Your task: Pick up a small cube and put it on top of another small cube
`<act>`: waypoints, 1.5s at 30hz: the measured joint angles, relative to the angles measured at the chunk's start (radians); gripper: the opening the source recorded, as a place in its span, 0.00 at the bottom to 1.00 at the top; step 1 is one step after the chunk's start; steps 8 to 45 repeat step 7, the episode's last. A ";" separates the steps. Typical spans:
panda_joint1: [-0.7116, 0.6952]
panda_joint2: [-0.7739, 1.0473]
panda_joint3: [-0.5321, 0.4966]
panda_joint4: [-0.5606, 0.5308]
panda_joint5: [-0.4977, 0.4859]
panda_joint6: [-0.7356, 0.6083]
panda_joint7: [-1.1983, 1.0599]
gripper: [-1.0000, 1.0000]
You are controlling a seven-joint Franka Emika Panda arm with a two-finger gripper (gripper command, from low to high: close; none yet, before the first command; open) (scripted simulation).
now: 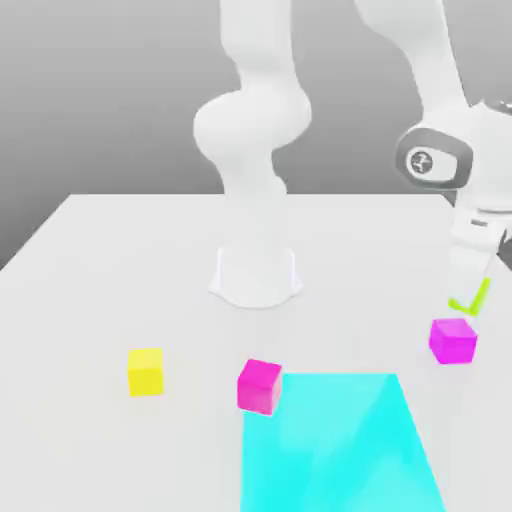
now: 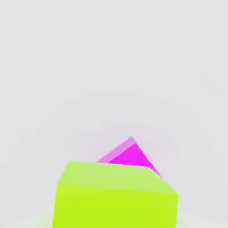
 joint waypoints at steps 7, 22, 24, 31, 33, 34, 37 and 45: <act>-0.001 0.073 -0.021 -0.009 -0.068 0.081 0.050 1.00; -0.001 0.073 -0.021 -0.009 -0.068 0.081 0.050 1.00; -0.001 0.073 -0.021 -0.009 -0.068 0.081 0.050 1.00; -0.001 0.073 -0.021 -0.009 -0.068 0.081 0.050 1.00; -0.001 0.073 -0.021 -0.009 -0.068 0.081 0.050 1.00; -0.001 0.073 -0.021 -0.009 -0.068 0.081 0.050 1.00; -0.001 0.073 -0.021 -0.009 -0.068 0.081 0.050 1.00; -0.001 0.073 -0.021 -0.009 -0.068 0.081 0.050 1.00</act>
